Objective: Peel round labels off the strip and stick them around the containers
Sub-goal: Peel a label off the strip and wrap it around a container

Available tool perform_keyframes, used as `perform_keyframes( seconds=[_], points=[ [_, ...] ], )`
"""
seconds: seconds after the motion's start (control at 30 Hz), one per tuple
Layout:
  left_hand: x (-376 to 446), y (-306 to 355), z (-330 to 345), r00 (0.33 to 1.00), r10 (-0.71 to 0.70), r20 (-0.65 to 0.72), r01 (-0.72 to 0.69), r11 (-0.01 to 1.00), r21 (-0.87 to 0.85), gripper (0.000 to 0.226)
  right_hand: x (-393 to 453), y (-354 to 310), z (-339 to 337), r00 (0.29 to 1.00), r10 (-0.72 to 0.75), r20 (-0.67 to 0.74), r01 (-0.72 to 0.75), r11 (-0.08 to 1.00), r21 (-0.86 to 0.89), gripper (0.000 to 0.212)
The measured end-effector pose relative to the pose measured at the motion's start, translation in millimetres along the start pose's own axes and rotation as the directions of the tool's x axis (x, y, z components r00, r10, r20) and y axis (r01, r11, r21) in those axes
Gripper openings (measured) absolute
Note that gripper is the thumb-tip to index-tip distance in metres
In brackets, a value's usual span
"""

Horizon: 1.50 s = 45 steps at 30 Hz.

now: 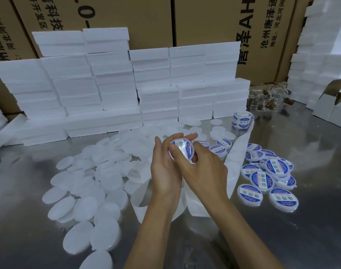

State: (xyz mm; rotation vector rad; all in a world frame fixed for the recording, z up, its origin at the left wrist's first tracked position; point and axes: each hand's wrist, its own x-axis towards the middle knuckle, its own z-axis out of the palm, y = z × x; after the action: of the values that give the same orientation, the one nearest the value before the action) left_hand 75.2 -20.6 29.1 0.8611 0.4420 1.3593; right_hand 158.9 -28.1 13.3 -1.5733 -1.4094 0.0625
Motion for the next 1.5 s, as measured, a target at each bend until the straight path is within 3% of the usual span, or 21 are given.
perform_keyframes(
  seconds=[0.17, 0.3, 0.43, 0.5, 0.57, 0.7, 0.8, 0.87, 0.93, 1.03, 1.1, 1.2, 1.33, 1.5],
  points=[
    [0, -3, -2, 1.000, -0.019, -0.001, 0.019, 0.999, 0.047, 0.062, 2, 5, -1, 0.999, -0.010, -0.039, 0.010, 1.000, 0.009, 0.048],
    [1, -3, 2, 0.998, -0.044, -0.052, 0.046, 0.998, 0.044, 0.062, 7, 14, -1, 0.999, 0.049, 0.006, -0.050, 0.998, 0.028, 0.051],
    [1, -6, 5, 0.999, -0.036, -0.012, 0.036, 0.997, 0.069, 0.060, 8, 19, -6, 0.998, 0.056, 0.025, -0.057, 0.998, 0.028, 0.060],
    [0, -6, 5, 0.999, -0.031, 0.010, 0.030, 0.996, 0.085, 0.055, 9, 21, -8, 0.995, 0.061, 0.082, -0.065, 0.997, 0.037, 0.062],
    [1, -8, 5, 0.999, -0.036, 0.006, 0.035, 0.992, 0.120, 0.051, 12, 24, -9, 0.974, 0.090, 0.209, -0.130, 0.973, 0.190, 0.062],
    [4, -13, 5, 0.996, -0.031, -0.083, 0.055, 0.954, 0.296, 0.035, 16, 31, -16, 0.940, 0.097, 0.326, -0.194, 0.941, 0.278, 0.058],
    [5, -15, -2, 0.989, 0.061, -0.134, 0.022, 0.840, 0.542, 0.023, 19, 38, -21, 0.941, 0.170, 0.292, -0.256, 0.922, 0.289, 0.057],
    [3, -14, -8, 0.983, 0.079, -0.167, 0.041, 0.787, 0.616, 0.022, 24, 44, -24, 0.924, 0.302, 0.236, -0.364, 0.885, 0.291, 0.058],
    [2, -12, -12, 0.970, 0.089, -0.224, 0.075, 0.773, 0.629, 0.023, 31, 55, -27, 0.864, 0.468, 0.186, -0.502, 0.779, 0.375, 0.060],
    [4, -9, -15, 0.945, 0.114, -0.307, 0.098, 0.797, 0.596, 0.022, 41, 77, -33, 0.679, 0.684, 0.268, -0.662, 0.412, 0.626, 0.056],
    [6, -9, -17, 0.931, 0.120, -0.346, 0.109, 0.810, 0.576, 0.022, 45, 88, -36, 0.573, 0.729, 0.373, -0.667, 0.151, 0.729, 0.052],
    [8, -10, -21, 0.915, 0.105, -0.390, 0.148, 0.811, 0.566, 0.023, 44, 98, -39, 0.509, 0.742, 0.437, -0.588, -0.072, 0.806, 0.049],
    [8, -11, -25, 0.913, 0.086, -0.398, 0.158, 0.825, 0.542, 0.024, 40, 101, -42, 0.493, 0.762, 0.420, -0.455, -0.186, 0.871, 0.046],
    [11, -13, -30, 0.914, 0.074, -0.398, 0.159, 0.839, 0.521, 0.025, 40, 99, -43, 0.526, 0.747, 0.408, -0.485, -0.131, 0.865, 0.050]
  ],
)
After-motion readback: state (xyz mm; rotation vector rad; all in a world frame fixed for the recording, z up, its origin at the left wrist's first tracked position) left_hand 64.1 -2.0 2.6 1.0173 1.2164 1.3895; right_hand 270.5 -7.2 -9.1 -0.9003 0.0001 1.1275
